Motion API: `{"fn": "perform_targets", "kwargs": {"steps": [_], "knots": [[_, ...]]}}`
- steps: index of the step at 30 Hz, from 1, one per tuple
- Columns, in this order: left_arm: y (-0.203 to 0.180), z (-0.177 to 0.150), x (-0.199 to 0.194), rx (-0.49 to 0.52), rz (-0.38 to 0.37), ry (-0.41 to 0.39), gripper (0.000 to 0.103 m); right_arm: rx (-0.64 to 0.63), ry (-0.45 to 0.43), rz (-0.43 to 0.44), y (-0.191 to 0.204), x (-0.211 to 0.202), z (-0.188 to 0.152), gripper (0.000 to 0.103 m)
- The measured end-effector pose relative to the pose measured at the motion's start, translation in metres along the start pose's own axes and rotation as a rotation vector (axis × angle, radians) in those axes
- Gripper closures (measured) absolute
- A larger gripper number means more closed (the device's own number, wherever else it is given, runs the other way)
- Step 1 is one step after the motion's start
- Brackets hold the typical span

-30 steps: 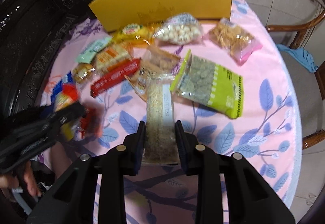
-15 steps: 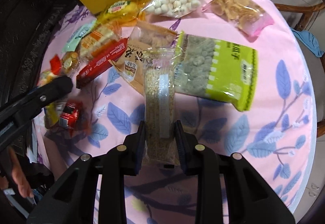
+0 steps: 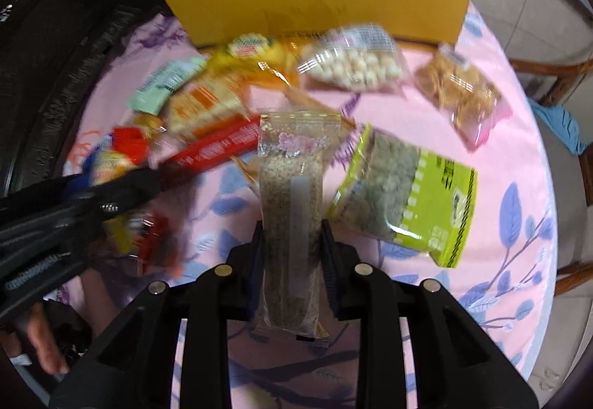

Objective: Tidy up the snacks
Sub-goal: 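Carry both snacks over the yellow box and open both tools to drop them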

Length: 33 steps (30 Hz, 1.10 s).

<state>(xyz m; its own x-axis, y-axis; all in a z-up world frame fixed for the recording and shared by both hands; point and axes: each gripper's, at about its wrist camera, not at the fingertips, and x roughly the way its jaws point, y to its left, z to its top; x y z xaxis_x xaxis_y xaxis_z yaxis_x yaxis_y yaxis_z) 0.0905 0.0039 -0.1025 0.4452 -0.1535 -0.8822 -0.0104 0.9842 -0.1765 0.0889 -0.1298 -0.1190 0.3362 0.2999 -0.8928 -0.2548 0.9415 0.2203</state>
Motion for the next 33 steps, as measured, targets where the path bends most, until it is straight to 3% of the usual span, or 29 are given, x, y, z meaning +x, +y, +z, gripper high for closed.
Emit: {"fn": "perform_targets", "kwargs": {"steps": [11,20,27,33], "knots": [[-0.012,0.034,-0.009,0.022,-0.001,-0.060,0.067,0.031,-0.120,-0.003,-0.009,-0.042,0.021,0.075],[-0.016,0.062,-0.014,0.021,-0.012,-0.086,0.067,0.044,-0.160,0.002,-0.022,-0.054,0.042,0.075],[-0.024,0.127,-0.017,0.027,-0.008,-0.144,0.067,0.061,-0.231,0.019,-0.029,-0.062,0.117,0.075],[-0.023,0.209,-0.008,0.004,0.024,-0.178,0.066,0.103,-0.274,0.019,-0.038,-0.061,0.197,0.075]]}}
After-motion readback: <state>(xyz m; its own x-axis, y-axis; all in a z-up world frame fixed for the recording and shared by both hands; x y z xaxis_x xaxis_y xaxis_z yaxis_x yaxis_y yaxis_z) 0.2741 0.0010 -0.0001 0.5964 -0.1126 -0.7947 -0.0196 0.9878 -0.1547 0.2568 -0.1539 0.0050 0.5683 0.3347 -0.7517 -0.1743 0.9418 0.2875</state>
